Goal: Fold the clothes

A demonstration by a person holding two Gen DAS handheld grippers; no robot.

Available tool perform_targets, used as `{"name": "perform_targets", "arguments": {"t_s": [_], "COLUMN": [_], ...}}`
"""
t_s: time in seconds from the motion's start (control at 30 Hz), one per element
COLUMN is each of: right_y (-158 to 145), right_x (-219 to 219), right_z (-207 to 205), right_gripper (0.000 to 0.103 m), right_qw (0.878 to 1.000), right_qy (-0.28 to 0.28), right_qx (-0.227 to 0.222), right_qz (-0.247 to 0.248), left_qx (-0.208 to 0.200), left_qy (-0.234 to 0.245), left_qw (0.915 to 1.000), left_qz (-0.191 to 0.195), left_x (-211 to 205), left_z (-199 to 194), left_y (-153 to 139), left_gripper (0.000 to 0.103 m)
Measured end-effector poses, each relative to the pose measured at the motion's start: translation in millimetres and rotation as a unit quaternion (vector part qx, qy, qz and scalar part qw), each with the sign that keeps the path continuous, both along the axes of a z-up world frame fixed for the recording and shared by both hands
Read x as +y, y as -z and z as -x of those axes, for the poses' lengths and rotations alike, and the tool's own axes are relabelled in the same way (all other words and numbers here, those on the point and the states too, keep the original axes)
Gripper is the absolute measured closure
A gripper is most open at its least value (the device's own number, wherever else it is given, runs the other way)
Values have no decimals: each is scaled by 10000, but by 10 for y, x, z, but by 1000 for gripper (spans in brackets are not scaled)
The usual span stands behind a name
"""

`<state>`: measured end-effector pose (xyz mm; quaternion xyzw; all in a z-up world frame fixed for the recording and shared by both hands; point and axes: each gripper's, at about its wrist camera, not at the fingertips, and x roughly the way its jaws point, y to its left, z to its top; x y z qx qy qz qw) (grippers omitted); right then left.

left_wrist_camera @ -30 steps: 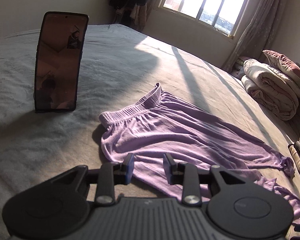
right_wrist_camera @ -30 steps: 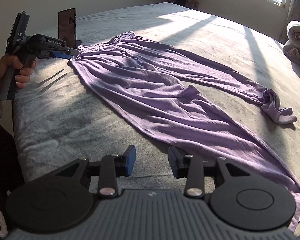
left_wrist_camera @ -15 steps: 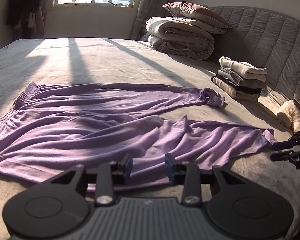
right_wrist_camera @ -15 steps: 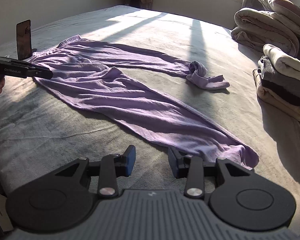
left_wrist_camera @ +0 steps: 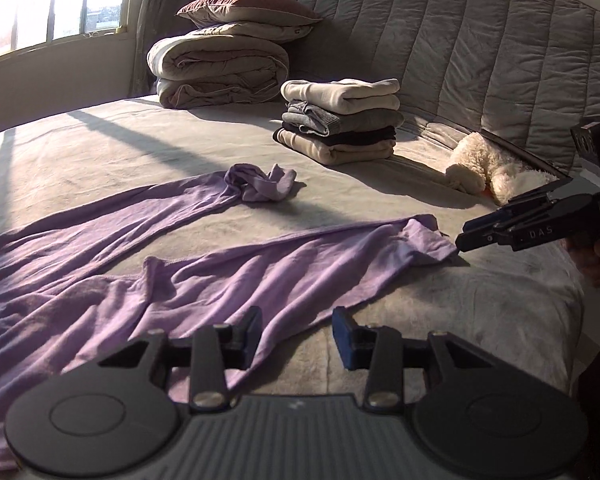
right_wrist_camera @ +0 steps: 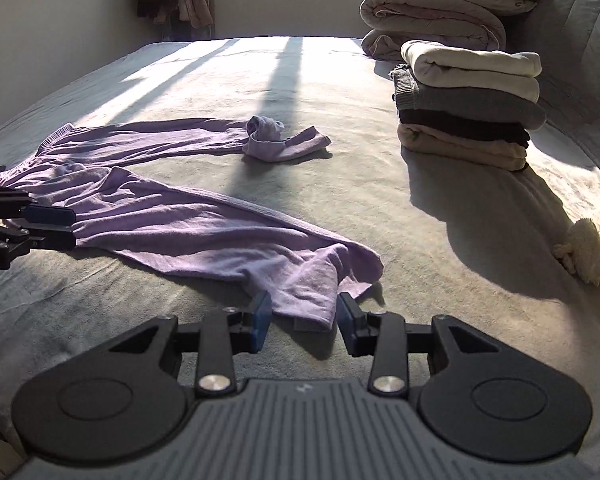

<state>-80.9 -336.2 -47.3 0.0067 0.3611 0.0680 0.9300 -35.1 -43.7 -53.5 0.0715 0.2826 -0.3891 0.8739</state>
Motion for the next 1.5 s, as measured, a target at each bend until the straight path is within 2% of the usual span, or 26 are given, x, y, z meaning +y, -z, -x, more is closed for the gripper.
{"name": "perform_targets", "arguments": {"t_s": [0.07, 0.2, 0.27, 0.37, 0.43, 0.67, 0.77, 0.87, 0.97, 1.07, 1.1, 1.2, 1.27, 1.3, 1.37, 1.4, 1.47, 1.5], "right_y": [12, 102, 206, 330, 384, 460, 486, 523, 500, 445, 427, 358, 314, 297, 271, 268, 278, 284], "right_x": [-173, -471, -602, -729, -790, -942, -992, -1026, -1048, -1107, -1129, -1231, -1297, -1315, -1349, -1363, -1360, -1350], "right_z": [-65, -237, -315, -380, -421, -497, -509, -546, -580, -591, -594, -579, -568, -562, -543, -535, -515, -504], "right_gripper": [62, 63, 63, 72, 87, 91, 91, 90, 91, 98, 99, 100, 100, 100, 99, 91, 88, 88], "right_qw": [9993, 9972, 9947, 9895, 9844, 9733, 9692, 9640, 9617, 9575, 9560, 9505, 9465, 9464, 9468, 9465, 9504, 9532], "right_qy": [206, 434, 489, 318, 156, -8, 5, 6, 51, 163, 204, 401, 524, 546, 554, 513, 417, 362], "right_qx": [46, 68, 96, 33, 34, -8, -52, -38, -65, -151, -183, -331, -431, -468, -530, -514, -405, -344], "right_qz": [-303, -606, -903, -1408, -1752, -2295, -2461, -2657, -2741, -2876, -2921, -3063, -3154, -3150, -3124, -3144, -3056, -2982], "left_qx": [-19, -131, 17, 296, 430, 894, 889, 762, 649, 590, 710, 1299, 1755, 1877, 1985, 1952, 1806, 1669], "left_qy": [103, 409, 559, 681, 506, -108, -384, -661, -963, -1160, -1179, -1167, -1070, -951, -668, -553, -471, -485], "left_qw": [9999, 9984, 9979, 9971, 9978, 9954, 9945, 9939, 9919, 9905, 9892, 9800, 9691, 9678, 9701, 9731, 9785, 9818], "left_qz": [-54, -368, -313, -153, -48, 317, 409, 450, 514, 436, 512, 952, 1362, 1385, 1228, 1097, 878, 764], "left_x": [-166, -545, -713, -949, -1085, -1563, -1704, -1835, -1923, -2027, -2034, -2009, -1964, -1966, -1987, -1982, -1943, -1922], "left_z": [44, 179, 244, 315, 313, 304, 319, 333, 331, 329, 318, 273, 272, 291, 343, 375, 408, 396], "left_y": [33, 77, 90, 116, 152, 279, 293, 299, 312, 305, 298, 283, 280, 272, 249, 234, 187, 154], "left_gripper": [64, 64, 64, 64, 64, 63, 52, 50, 54, 72, 85, 101, 101, 101, 100, 99, 94, 88]}}
